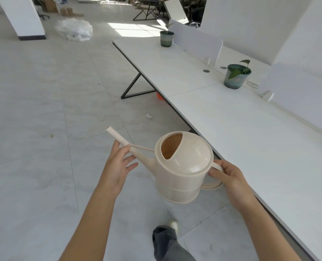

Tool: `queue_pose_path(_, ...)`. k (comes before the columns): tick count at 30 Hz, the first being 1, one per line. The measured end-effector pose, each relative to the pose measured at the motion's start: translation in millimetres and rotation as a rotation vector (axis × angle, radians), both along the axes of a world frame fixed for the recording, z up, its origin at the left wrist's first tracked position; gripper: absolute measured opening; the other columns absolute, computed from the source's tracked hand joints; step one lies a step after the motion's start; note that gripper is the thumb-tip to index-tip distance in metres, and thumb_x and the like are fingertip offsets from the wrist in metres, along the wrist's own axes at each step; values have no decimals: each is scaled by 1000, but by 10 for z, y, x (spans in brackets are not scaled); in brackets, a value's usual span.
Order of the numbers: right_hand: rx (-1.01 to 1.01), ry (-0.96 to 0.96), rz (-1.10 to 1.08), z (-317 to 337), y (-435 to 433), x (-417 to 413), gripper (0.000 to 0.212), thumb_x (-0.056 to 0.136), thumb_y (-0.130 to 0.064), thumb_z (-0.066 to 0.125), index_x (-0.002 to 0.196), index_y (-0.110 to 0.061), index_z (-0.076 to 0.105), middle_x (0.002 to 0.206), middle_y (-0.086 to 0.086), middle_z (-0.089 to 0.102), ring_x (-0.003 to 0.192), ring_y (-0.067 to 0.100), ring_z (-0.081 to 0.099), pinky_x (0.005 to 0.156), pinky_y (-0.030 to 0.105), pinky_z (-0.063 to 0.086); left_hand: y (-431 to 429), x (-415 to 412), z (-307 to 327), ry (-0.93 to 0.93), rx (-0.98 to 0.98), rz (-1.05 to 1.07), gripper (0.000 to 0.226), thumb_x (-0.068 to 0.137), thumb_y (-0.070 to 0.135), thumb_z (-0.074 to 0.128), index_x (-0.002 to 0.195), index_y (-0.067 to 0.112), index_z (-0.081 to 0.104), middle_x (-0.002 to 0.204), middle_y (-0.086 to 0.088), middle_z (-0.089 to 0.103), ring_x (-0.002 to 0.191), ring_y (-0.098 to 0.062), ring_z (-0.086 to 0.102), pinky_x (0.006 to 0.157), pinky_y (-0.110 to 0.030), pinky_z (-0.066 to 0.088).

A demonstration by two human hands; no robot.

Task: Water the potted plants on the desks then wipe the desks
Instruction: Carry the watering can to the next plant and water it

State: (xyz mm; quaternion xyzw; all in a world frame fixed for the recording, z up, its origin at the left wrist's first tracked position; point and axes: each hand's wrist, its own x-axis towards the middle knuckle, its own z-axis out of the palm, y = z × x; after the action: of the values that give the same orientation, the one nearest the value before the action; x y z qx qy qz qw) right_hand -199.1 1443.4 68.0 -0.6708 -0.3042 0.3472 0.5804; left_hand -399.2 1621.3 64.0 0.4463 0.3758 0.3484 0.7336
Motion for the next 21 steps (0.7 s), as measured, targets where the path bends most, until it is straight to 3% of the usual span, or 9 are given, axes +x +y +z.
queue_pose_path(7, 15, 30, -19, -133, 751, 469, 16, 65, -23, 59, 78, -17, 64, 74, -12, 71, 74, 2, 63, 74, 24, 44, 815, 491, -58, 21, 5, -35, 48, 97, 21, 41, 143, 28, 29, 136, -7, 51, 114, -26, 56, 87, -37, 45)
queue_pose_path(12, 59, 25, -15, -171, 1420, 891, 15, 67, -24, 57, 76, -18, 67, 79, -14, 72, 76, 0, 64, 67, 8, 47, 1481, 906, -40, 26, 17, -12, 50, 96, 22, 42, 143, 28, 29, 133, -6, 55, 113, -25, 57, 86, -37, 46)
queue_pose_path(16, 66, 27, 7, -155, 1933, 1197, 10, 79, -20, 58, 75, -13, 64, 75, -13, 72, 70, 0, 63, 66, 8, 47, 1969, 1234, -23, 8, 23, 17, 50, 96, 21, 42, 143, 26, 29, 128, -7, 56, 110, -24, 58, 86, -37, 46)
queue_pose_path(21, 40, 17, -72, -138, 2430, 1489, 20, 88, -7, 48, 75, -8, 63, 72, -9, 71, 67, 4, 63, 73, 22, 47, 2524, 1604, -52, -12, 7, -3, 50, 96, 20, 43, 143, 27, 29, 122, -6, 57, 108, -24, 58, 88, -39, 45)
